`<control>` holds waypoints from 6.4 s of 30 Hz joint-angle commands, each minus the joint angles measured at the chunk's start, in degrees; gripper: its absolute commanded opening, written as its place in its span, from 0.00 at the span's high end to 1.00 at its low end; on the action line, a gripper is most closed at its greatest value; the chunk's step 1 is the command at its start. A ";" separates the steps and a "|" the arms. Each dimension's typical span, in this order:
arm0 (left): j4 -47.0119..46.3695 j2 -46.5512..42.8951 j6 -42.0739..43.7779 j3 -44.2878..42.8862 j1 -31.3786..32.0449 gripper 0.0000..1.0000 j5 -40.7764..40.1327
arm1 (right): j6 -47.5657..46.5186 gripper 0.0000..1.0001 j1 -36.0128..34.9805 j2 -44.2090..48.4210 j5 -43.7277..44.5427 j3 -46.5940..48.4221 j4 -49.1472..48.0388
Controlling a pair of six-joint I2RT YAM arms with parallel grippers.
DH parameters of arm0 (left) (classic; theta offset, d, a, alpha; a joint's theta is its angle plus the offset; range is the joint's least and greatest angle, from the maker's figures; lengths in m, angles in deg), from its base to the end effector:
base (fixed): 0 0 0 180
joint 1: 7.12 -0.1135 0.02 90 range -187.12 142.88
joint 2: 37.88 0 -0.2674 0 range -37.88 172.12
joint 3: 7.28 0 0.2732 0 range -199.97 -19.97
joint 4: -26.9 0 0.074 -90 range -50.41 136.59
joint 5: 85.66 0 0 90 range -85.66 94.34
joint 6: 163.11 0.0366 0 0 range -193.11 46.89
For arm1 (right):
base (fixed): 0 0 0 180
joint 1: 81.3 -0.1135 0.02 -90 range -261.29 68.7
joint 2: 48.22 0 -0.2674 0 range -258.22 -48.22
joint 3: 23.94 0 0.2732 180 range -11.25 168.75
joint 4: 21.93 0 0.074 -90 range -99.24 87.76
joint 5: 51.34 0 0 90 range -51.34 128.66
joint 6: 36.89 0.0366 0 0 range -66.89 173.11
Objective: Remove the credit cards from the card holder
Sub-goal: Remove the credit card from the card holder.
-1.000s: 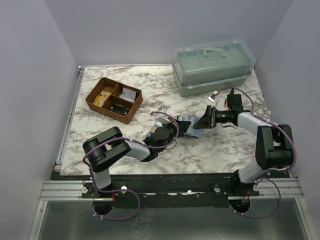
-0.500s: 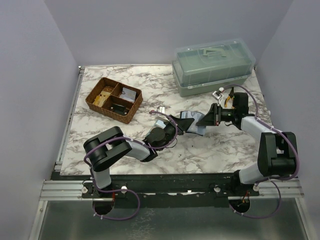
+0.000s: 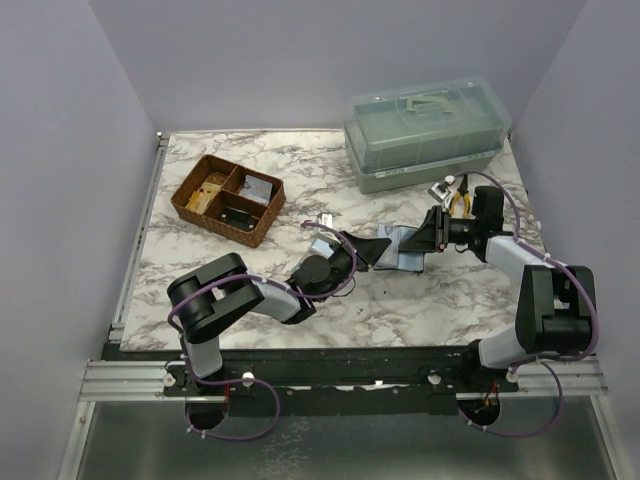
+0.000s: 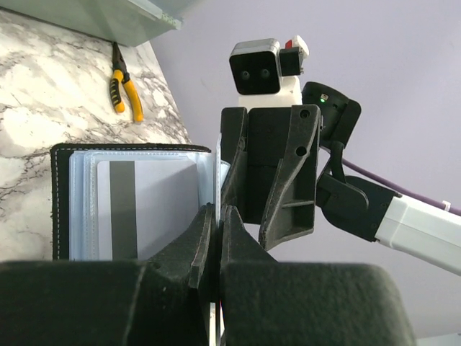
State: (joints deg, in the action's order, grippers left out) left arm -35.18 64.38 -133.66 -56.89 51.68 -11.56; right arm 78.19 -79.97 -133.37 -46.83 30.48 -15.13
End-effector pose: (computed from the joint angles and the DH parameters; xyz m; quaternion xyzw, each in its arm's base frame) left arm 0.1900 -0.2944 0.1755 -0.1153 0.6387 -0.6070 0.4587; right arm 0.2940 0.0297 0.1935 -0.1416 0.7099 0.6626 0.1924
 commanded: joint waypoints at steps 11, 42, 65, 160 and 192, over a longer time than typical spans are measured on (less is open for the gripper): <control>-2.58 2.05 -1.85 -5.53 1.78 1.00 5.95 | 2.28 0.64 0.46 2.09 -2.55 -1.01 -4.16; -3.19 -0.99 -6.96 -3.13 -4.67 0.70 19.87 | -3.16 1.00 2.73 3.01 -3.92 -1.03 -1.42; -2.26 -6.39 -9.61 1.73 -10.47 1.00 26.35 | -4.51 1.00 3.05 2.45 -5.13 -0.83 0.27; -6.02 -3.45 -8.99 0.02 -8.79 1.00 16.97 | 1.18 1.00 4.83 4.92 -5.30 -3.32 -5.41; 0.37 1.37 -5.27 -6.63 -3.47 0.94 23.98 | 1.47 1.00 4.82 4.56 -6.34 -2.65 -6.67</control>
State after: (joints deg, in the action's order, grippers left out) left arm -33.97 65.80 -138.58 -62.71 46.05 9.16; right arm 83.68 -73.28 -129.24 -50.61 27.01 -25.01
